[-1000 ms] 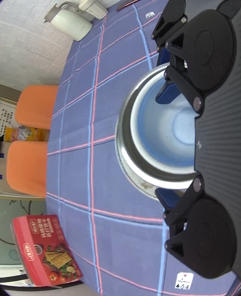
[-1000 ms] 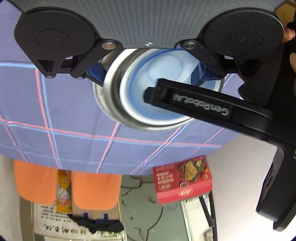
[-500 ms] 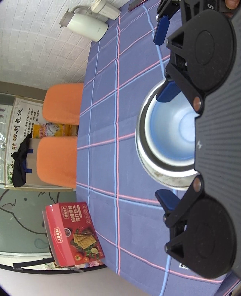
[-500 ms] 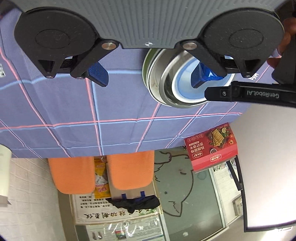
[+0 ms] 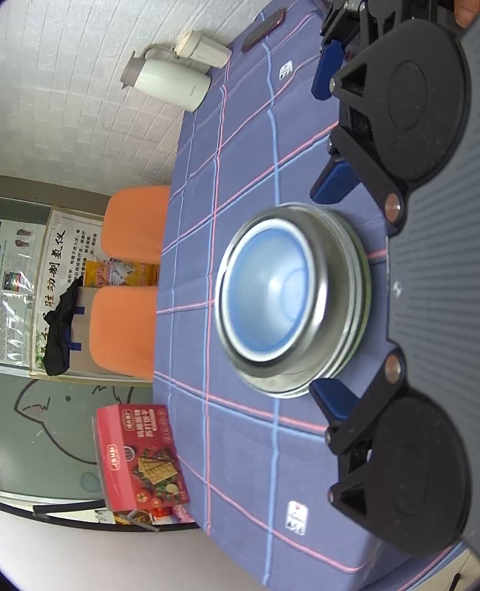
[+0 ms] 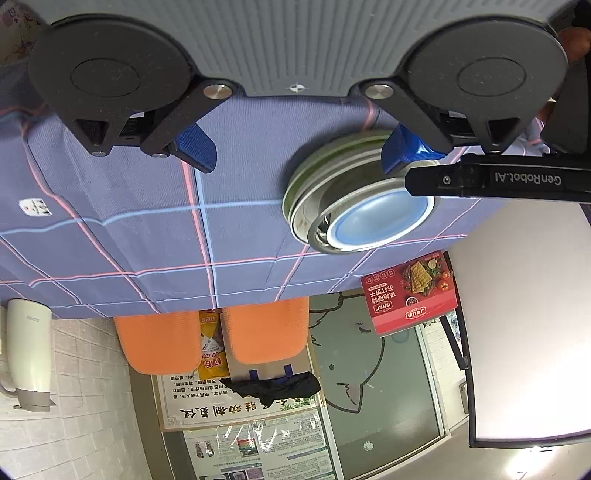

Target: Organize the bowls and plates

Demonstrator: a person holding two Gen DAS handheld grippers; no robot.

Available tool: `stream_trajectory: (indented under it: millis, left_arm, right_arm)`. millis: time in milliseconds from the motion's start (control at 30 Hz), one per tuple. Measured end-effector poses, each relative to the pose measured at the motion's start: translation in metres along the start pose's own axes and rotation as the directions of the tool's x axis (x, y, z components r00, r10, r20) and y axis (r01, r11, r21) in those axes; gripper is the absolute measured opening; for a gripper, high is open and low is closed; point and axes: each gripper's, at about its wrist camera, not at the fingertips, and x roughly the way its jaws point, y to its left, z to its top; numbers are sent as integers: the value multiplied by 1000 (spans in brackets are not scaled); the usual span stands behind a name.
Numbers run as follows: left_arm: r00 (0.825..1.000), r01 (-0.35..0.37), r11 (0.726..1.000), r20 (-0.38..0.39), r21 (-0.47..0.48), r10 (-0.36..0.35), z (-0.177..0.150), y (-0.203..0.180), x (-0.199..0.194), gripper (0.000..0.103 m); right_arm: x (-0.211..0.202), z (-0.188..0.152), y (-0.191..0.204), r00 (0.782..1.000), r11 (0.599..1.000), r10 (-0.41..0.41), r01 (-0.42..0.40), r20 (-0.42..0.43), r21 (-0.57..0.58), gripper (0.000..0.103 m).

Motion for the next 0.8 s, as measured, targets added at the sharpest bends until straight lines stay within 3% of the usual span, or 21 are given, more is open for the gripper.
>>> stream_trajectory:
  millis: [333,533,800]
  left_arm:
    - [999,6,999,47,36,-8,-30,-15,-29,99]
    - [995,-56,994,92,90,47,-48,-32,-46,99]
    - [990,-31,991,140,128,13,-65,-46,-69,100]
  right_arm:
    - [-45,-24,-4,995,998,-61,61,83,-1,84]
    - [-84,-34,-11,977,993,-111,103,183,51,84]
    - [-112,-43,-9,956,992,-129,121,262,46,84]
